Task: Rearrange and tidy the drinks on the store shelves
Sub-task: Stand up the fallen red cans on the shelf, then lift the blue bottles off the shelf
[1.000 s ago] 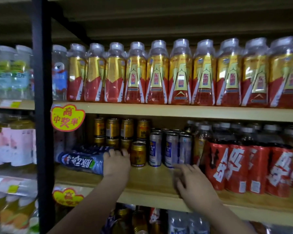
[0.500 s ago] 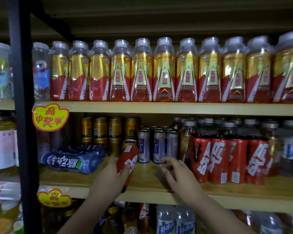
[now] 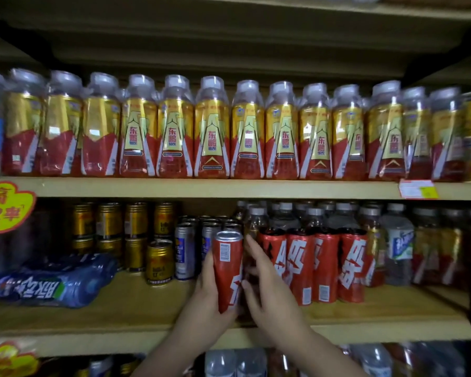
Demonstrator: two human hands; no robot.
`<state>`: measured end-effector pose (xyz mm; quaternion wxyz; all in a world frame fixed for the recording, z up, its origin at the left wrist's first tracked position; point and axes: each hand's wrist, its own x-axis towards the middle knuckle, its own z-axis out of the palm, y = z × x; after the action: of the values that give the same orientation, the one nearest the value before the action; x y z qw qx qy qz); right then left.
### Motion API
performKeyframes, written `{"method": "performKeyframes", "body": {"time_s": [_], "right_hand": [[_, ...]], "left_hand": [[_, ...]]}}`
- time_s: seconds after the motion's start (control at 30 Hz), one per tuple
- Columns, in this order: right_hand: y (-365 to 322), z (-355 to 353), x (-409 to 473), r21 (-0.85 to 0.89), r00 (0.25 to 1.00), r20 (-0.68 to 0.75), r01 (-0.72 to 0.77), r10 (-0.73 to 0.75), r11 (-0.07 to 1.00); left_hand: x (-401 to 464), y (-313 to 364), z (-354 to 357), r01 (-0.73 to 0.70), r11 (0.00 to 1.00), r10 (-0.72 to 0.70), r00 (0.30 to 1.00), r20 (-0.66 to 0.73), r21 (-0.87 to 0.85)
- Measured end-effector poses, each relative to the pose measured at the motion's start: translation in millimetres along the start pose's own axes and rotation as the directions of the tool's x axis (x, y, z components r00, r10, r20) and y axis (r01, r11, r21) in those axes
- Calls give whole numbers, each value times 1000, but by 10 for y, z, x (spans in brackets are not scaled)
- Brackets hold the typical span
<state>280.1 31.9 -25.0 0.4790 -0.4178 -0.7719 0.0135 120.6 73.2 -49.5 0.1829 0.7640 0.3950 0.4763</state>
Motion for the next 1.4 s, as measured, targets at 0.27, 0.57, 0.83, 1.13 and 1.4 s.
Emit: {"method": "performKeyframes", "body": {"time_s": [0.27,0.57,0.83,1.13,1.4], "right_hand": [[-154,28,284,-670,981,119,193,-153,716],[-127,294,154,-351,978,32,-181,205,919],[-220,293,90,-479,931,7,-316,364,819],[-429,351,-57,-447,907,-105,-410,408,795],[-1143,1526,688,-102,979,193,89,-67,991]], "left_hand": [[-39,64,-681,79,982,-90,994,-55,-171],[343,296,-694,32,974,-54,994,-94,-225],[636,330,-249,19,994,-33,992,-124,-111],[-89,-302,-1366,113,983,-47,916,-399,145],[-277,-950,-2358,669,742,-465,561,-685,44]]}}
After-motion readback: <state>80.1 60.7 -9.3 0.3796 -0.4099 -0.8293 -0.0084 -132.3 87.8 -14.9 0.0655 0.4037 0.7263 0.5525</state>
